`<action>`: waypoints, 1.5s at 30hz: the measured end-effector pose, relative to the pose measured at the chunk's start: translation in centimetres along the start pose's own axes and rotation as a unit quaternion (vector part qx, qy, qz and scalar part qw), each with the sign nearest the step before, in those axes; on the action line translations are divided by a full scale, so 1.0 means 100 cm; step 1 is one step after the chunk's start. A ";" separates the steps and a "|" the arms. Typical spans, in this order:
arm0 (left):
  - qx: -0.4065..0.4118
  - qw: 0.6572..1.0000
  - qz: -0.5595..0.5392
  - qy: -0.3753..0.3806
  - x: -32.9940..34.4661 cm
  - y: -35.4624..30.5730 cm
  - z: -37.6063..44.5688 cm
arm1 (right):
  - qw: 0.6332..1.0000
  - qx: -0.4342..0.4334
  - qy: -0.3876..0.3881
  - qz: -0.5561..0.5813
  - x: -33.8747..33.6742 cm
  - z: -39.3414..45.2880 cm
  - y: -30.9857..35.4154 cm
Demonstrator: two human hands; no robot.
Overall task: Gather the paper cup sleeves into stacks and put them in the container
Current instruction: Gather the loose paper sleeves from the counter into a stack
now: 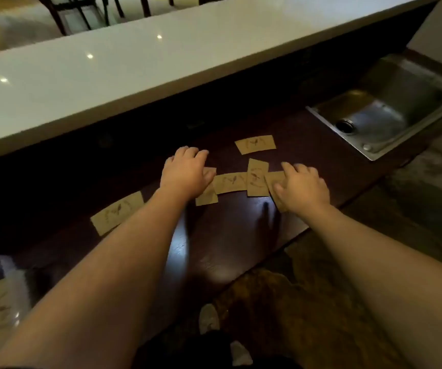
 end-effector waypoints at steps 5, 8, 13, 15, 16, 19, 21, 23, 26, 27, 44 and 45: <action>0.059 0.993 -0.013 0.098 0.031 -0.019 0.024 | 0.993 0.113 0.029 0.018 0.020 -0.010 -0.018; 0.093 0.987 -0.006 0.130 0.045 -0.031 0.035 | 0.989 0.139 0.032 0.029 0.028 -0.014 -0.025; 0.114 0.981 -0.016 0.158 0.064 -0.050 0.046 | 0.982 0.175 0.027 0.060 0.036 -0.005 -0.035; 0.104 0.983 -0.014 0.153 0.068 -0.051 0.050 | 0.981 0.176 0.030 0.071 0.041 0.002 -0.035; 0.091 0.982 -0.021 0.163 0.069 -0.051 0.052 | 0.982 0.174 0.029 0.075 0.044 0.006 -0.034; 0.028 0.977 -0.055 0.202 0.068 -0.052 0.056 | 0.980 0.176 0.022 0.087 0.050 0.018 -0.030; -0.016 0.976 -0.066 0.209 0.067 -0.052 0.057 | 0.979 0.182 0.013 0.091 0.052 0.026 -0.028; -0.057 0.972 -0.092 0.210 0.067 -0.051 0.056 | 0.978 0.187 0.008 0.088 0.053 0.032 -0.028; -0.096 0.960 -0.163 0.207 0.064 -0.050 0.046 | 0.977 0.185 0.020 0.102 0.054 0.037 -0.033; -0.113 0.953 -0.199 0.199 0.064 -0.049 0.040 | 0.973 0.194 0.024 0.124 0.055 0.039 -0.036; -0.327 0.463 -0.793 0.223 0.034 -0.046 -0.080 | 0.703 0.138 0.194 0.670 0.048 -0.007 0.017; -0.314 0.472 -0.792 0.226 0.034 -0.048 -0.081 | 0.733 0.123 0.195 0.640 0.050 -0.010 0.025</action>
Point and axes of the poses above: each hand's wrist, its own z-axis towards the middle knuckle, its own x-axis out of the palm, y = z × x, the point moved 1 cm from there along z, towards the middle knuckle, and after that the axes turned 11 degrees about z, right-handed, at the moved point
